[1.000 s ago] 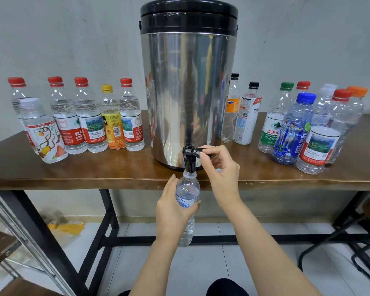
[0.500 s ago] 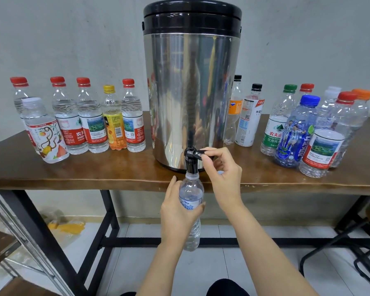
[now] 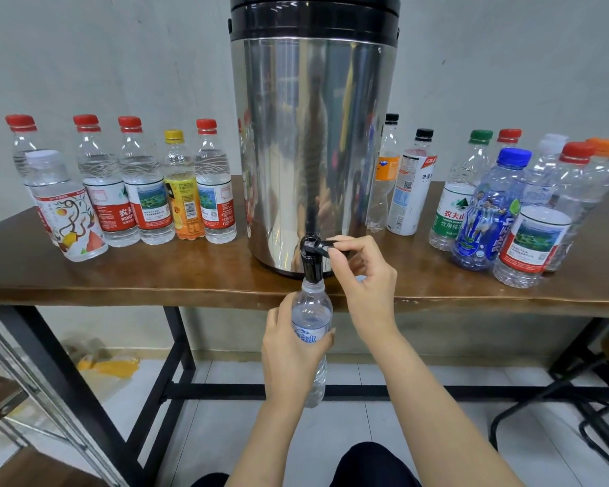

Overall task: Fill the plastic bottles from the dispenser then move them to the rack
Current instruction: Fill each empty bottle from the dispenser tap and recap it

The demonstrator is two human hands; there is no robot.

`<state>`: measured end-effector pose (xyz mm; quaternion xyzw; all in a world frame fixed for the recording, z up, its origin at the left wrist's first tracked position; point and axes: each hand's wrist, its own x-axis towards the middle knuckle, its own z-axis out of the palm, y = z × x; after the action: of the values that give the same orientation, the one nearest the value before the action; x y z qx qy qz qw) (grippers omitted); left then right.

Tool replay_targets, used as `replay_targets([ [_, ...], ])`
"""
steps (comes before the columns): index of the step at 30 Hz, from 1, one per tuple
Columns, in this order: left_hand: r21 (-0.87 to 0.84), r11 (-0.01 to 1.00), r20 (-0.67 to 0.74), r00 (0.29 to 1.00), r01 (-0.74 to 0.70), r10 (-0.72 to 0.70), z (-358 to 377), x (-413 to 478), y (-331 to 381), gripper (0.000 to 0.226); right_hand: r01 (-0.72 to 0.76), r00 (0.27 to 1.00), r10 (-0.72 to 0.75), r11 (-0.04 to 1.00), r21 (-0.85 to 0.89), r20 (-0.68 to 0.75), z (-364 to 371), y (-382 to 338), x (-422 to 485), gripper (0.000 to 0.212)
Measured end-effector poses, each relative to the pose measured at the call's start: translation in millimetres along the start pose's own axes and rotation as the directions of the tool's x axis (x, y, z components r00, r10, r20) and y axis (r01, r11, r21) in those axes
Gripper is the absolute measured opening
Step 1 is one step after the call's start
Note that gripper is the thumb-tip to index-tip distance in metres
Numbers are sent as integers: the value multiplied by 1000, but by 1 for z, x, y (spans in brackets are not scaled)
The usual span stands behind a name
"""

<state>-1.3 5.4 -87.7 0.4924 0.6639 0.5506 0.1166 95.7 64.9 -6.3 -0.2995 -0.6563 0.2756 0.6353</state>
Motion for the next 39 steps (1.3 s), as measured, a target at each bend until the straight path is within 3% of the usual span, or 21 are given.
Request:
replay_targets([
  [33, -36, 999, -34, 999, -10, 9, 5, -1, 3, 85, 11, 1000, -11, 1000, -11, -7, 0, 0, 1, 18],
  [39, -36, 999, -35, 999, -13, 11, 6, -1, 1, 86, 13, 1000, -13, 1000, -14, 2, -1, 0, 1, 12],
])
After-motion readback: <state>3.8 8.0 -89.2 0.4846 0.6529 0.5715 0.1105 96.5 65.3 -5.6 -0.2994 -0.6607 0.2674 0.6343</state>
